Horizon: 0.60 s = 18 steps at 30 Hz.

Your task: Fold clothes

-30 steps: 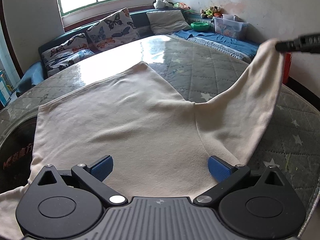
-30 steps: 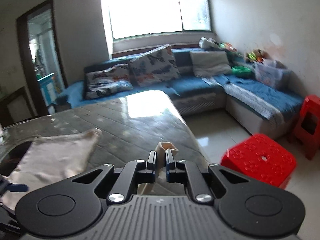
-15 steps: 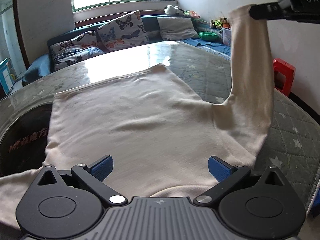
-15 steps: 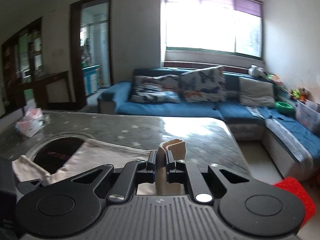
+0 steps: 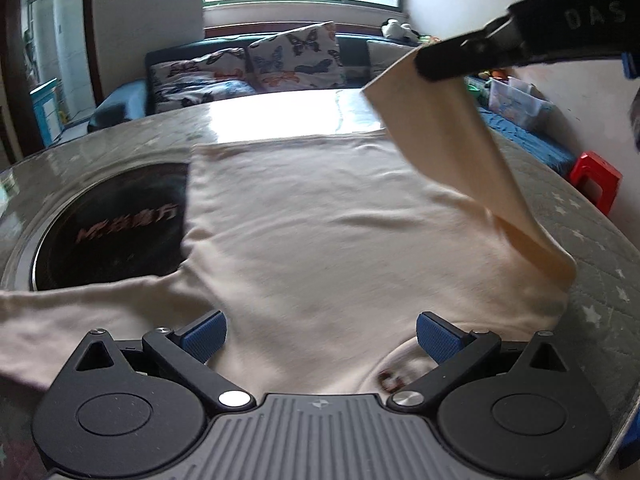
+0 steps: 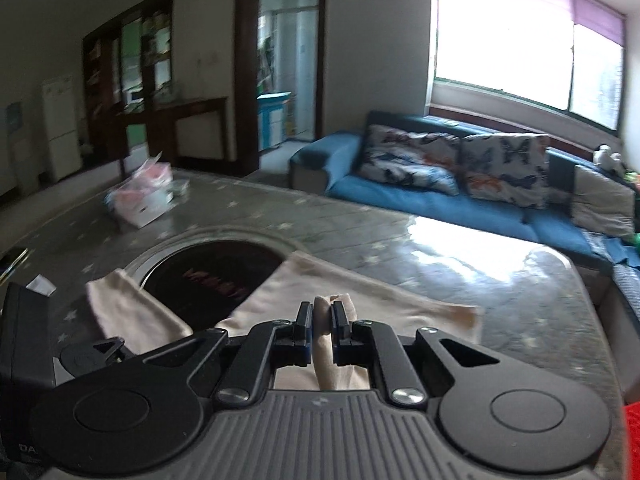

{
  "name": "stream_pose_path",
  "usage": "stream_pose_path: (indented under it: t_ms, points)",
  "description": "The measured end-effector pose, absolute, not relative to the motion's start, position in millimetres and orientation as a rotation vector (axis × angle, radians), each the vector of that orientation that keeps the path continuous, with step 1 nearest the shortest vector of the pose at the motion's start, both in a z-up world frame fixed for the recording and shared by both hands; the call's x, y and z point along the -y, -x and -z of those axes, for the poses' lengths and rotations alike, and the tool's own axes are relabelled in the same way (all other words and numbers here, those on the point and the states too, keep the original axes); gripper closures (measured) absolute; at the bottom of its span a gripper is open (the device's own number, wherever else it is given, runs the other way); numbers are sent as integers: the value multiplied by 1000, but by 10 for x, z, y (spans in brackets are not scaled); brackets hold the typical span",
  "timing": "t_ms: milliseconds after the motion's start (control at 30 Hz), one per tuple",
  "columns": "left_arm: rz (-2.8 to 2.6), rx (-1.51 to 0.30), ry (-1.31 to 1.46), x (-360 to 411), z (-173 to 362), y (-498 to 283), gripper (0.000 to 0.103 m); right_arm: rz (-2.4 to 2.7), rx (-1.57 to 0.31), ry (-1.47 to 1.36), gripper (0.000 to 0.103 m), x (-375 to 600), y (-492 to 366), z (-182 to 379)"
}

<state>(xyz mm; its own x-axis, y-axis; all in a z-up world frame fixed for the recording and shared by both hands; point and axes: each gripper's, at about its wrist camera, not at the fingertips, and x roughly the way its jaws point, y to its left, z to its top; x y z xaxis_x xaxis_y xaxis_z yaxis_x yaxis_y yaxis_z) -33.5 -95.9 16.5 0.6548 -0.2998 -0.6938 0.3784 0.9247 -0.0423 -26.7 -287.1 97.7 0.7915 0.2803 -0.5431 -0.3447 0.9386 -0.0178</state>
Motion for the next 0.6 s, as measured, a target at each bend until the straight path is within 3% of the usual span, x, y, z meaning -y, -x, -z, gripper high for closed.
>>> stream_pose_path:
  t_ms: [433, 600]
  points:
    - [367, -761, -104, 883, -185, 386, 0, -457, -613, 134, 90, 2577, 252, -797]
    - [355, -762, -100, 855, -200, 396, 0, -406, -637, 155, 81, 2842, 299, -761]
